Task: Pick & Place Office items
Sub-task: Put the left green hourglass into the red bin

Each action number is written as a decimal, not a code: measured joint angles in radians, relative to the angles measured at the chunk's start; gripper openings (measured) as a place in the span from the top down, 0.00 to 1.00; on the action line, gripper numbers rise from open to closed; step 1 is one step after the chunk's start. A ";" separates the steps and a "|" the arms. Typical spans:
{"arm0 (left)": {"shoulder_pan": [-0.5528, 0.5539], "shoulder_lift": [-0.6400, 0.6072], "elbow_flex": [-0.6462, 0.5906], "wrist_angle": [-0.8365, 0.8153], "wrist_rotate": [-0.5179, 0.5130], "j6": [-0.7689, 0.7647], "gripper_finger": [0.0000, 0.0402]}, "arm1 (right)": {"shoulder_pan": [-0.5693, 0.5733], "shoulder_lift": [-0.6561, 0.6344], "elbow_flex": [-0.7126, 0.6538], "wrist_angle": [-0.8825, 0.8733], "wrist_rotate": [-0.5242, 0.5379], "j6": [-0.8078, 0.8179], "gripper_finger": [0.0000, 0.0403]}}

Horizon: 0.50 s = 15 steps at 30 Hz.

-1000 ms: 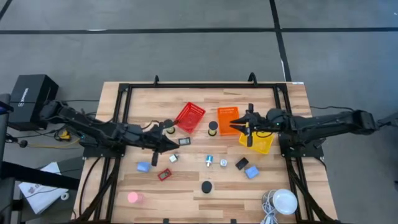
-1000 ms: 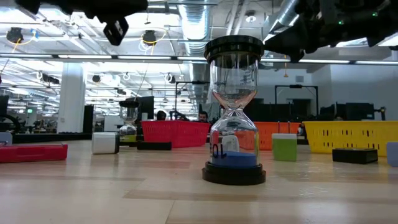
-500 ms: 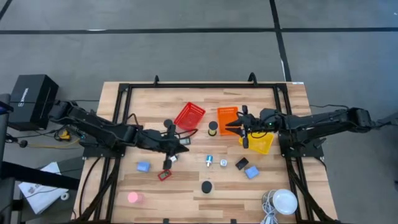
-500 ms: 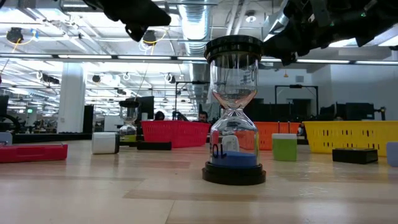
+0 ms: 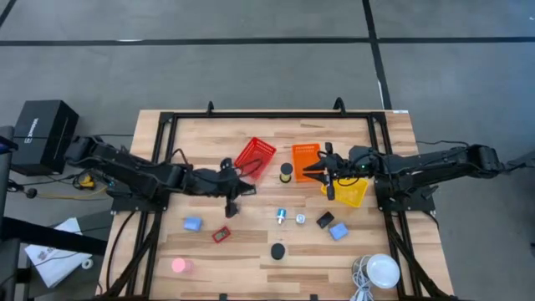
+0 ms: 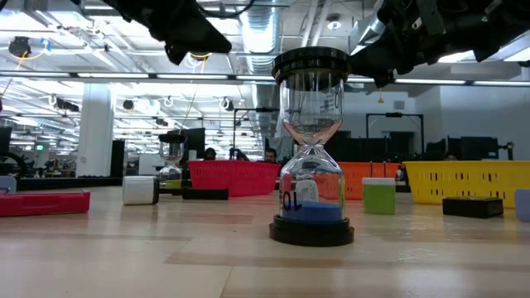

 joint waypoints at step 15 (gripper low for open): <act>0.187 -0.055 -0.002 -0.214 -0.028 0.053 0.59 | 0.000 0.000 0.000 -0.025 0.004 0.003 0.83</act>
